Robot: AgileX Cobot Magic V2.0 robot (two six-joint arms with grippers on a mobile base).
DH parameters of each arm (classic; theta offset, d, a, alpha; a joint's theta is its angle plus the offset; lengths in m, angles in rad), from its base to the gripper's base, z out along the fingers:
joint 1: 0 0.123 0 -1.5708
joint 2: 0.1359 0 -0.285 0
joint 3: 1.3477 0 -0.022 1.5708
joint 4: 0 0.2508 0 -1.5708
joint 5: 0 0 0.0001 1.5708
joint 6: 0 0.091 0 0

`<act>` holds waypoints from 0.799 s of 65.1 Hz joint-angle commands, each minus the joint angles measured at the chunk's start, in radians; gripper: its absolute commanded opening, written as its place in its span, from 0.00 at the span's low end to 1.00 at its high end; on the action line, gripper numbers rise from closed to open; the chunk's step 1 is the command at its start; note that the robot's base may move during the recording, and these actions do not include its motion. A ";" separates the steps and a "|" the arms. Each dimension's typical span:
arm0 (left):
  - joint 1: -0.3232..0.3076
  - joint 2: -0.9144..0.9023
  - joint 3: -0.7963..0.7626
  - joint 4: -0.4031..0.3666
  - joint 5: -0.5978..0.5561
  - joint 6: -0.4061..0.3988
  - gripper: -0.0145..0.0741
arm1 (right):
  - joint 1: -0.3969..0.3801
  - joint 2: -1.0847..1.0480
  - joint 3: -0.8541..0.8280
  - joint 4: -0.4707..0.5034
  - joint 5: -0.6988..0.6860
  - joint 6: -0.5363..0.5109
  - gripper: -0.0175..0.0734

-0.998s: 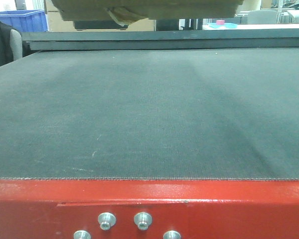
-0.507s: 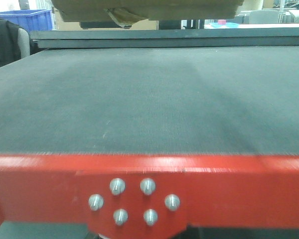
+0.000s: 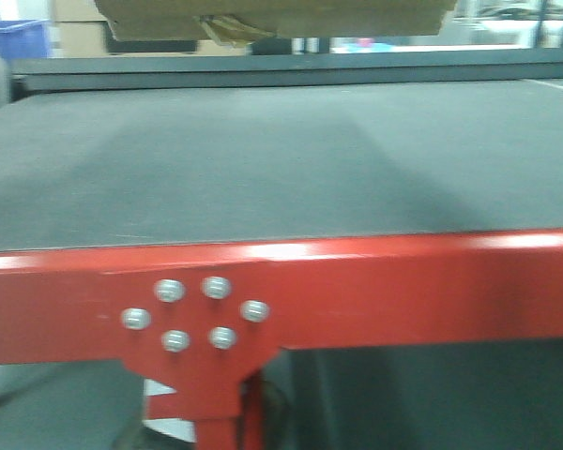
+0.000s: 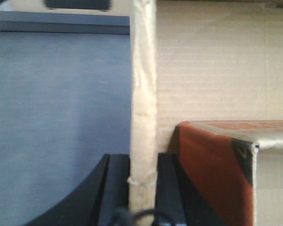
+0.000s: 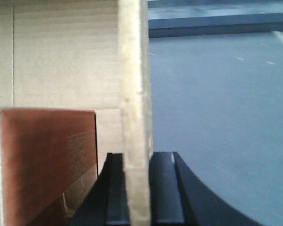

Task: Stack two boxes on right shelf middle
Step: 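Drive the base away from the table toward the steel shelf rack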

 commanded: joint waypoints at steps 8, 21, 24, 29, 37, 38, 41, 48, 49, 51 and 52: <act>0.007 -0.010 -0.010 0.014 -0.030 -0.008 0.04 | -0.005 -0.015 -0.014 -0.031 -0.060 0.004 0.02; 0.007 -0.010 -0.010 0.014 -0.030 -0.008 0.04 | -0.005 -0.015 -0.014 -0.031 -0.060 0.004 0.02; 0.007 -0.010 -0.010 0.014 -0.030 -0.008 0.04 | -0.005 -0.015 -0.014 -0.031 -0.060 0.004 0.02; 0.007 -0.010 -0.010 0.014 -0.030 -0.008 0.04 | -0.005 -0.015 -0.014 -0.031 -0.060 0.004 0.02; 0.007 -0.010 -0.010 0.014 -0.030 -0.008 0.04 | -0.005 -0.015 -0.014 -0.031 -0.060 0.004 0.02; 0.007 -0.010 -0.010 0.014 -0.030 -0.008 0.04 | -0.005 -0.015 -0.014 -0.031 -0.060 0.004 0.02; 0.007 -0.010 -0.010 0.014 -0.030 -0.008 0.04 | -0.005 -0.015 -0.014 -0.031 -0.060 0.004 0.02; 0.007 -0.010 -0.010 0.014 -0.030 -0.008 0.04 | -0.005 -0.015 -0.014 -0.031 -0.060 0.004 0.02; 0.007 -0.010 -0.010 0.014 -0.030 -0.008 0.04 | -0.005 -0.015 -0.014 -0.031 -0.060 0.004 0.02; 0.007 -0.010 -0.010 0.014 -0.030 -0.008 0.04 | -0.005 -0.015 -0.014 -0.031 -0.060 0.004 0.02; 0.007 -0.010 -0.010 0.014 -0.030 -0.008 0.04 | -0.005 -0.015 -0.014 -0.031 -0.060 0.004 0.02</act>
